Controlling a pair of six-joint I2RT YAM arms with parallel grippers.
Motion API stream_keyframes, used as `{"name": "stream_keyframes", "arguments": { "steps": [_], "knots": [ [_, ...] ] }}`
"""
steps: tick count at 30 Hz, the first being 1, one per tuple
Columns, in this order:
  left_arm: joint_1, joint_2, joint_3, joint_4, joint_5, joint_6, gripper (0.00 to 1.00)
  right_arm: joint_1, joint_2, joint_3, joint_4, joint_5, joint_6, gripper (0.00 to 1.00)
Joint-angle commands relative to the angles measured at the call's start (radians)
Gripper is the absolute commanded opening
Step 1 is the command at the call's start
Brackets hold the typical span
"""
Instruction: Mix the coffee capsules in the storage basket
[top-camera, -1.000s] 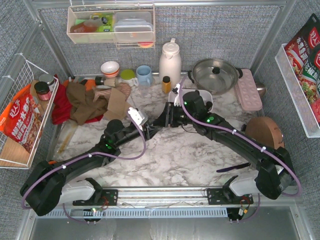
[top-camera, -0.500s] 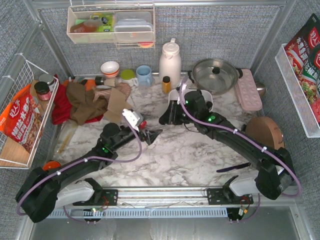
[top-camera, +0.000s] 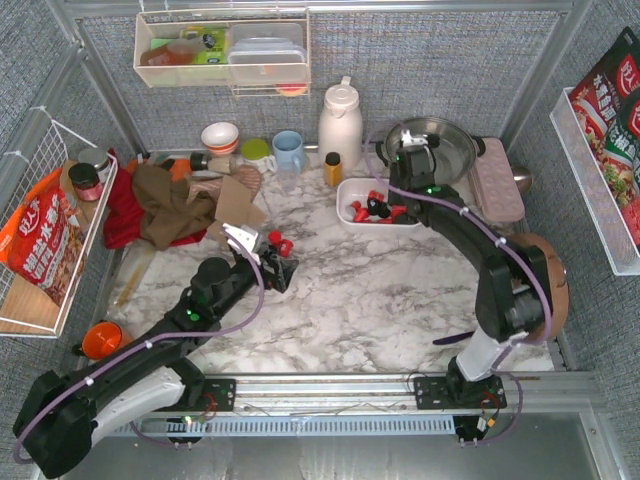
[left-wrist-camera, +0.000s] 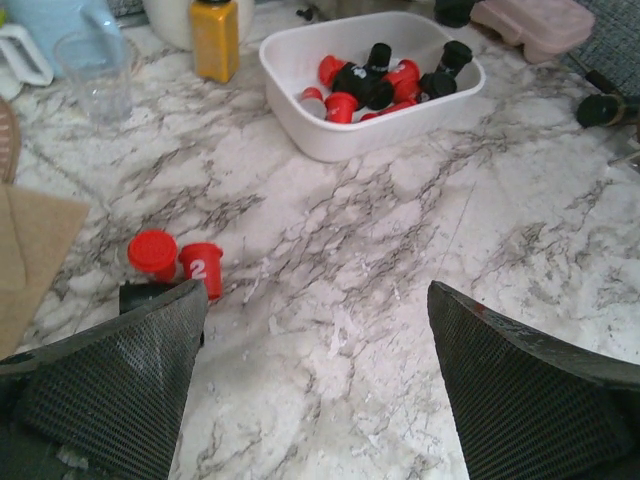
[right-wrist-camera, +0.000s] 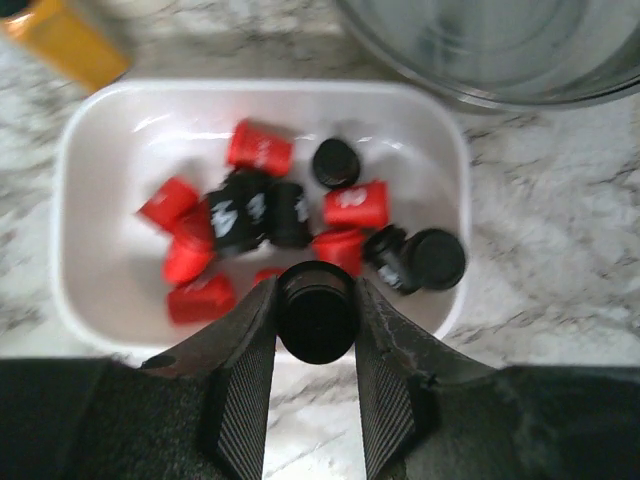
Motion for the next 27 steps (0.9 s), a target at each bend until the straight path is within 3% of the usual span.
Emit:
{"name": "stream_keyframes", "arguments": {
  "steps": [1,6,8,16,27],
  "knots": [
    [0.001,-0.042,-0.016,-0.054,-0.056,-0.063,0.99,-0.063,0.13,0.124,-0.049,0.016,-0.047,0.42],
    [0.001,-0.08,-0.031,-0.066,-0.076,-0.075,0.99,-0.11,0.232,0.235,-0.152,-0.025,-0.044,0.65],
    [0.0,-0.092,-0.038,-0.068,-0.088,-0.077,0.99,-0.122,0.229,0.226,-0.159,-0.026,-0.042,0.69],
    [0.0,-0.099,-0.059,-0.041,-0.1,-0.091,0.99,-0.16,0.19,0.116,-0.126,-0.047,0.002,0.7],
    [0.001,-0.08,-0.05,-0.044,-0.108,-0.091,0.99,-0.158,0.283,0.138,-0.106,-0.199,0.035,0.7]
  ]
}}
